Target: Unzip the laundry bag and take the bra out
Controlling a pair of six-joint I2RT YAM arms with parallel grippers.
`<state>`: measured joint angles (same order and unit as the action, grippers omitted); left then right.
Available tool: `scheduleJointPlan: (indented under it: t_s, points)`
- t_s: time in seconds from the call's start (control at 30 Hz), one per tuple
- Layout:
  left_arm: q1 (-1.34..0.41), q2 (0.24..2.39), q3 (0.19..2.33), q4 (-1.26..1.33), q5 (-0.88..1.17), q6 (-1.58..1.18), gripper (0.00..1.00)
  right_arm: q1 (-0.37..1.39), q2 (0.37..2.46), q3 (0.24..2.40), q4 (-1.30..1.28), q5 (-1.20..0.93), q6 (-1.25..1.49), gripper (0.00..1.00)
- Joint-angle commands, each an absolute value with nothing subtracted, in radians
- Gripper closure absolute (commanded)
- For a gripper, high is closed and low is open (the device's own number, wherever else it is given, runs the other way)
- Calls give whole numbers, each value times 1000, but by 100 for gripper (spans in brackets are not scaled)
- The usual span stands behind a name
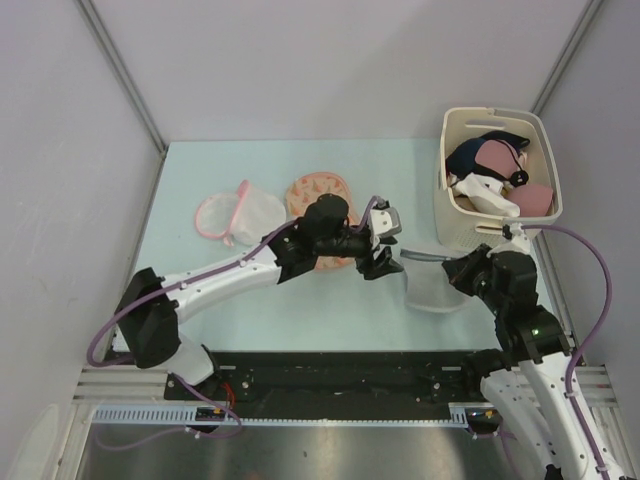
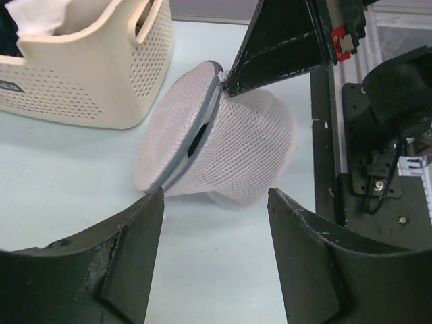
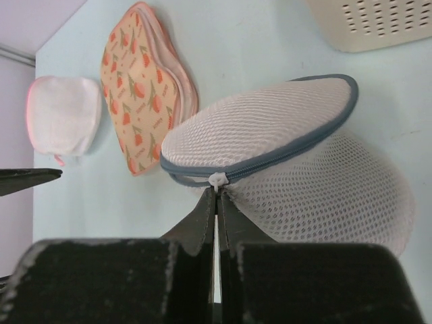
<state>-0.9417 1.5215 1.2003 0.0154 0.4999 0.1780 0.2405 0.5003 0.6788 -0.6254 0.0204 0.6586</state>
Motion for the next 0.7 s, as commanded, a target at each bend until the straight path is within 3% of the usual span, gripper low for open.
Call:
scheduleJointPlan:
  t_s: [0.0, 0.13, 0.33, 0.67]
  points:
    - [-986, 1549, 1253, -25, 499, 141, 32, 270, 495, 703, -621, 63, 627, 100]
    - [-1029, 1603, 1299, -11, 385, 150, 25, 288, 505, 703, -623, 61, 621, 100]
    - [-1078, 1675, 1408, -46, 223, 265, 27, 298, 505, 701, -618, 48, 623, 100]
    - [-1109, 1810, 1486, -5, 226, 259, 27, 299, 515, 692, -594, 14, 637, 100]
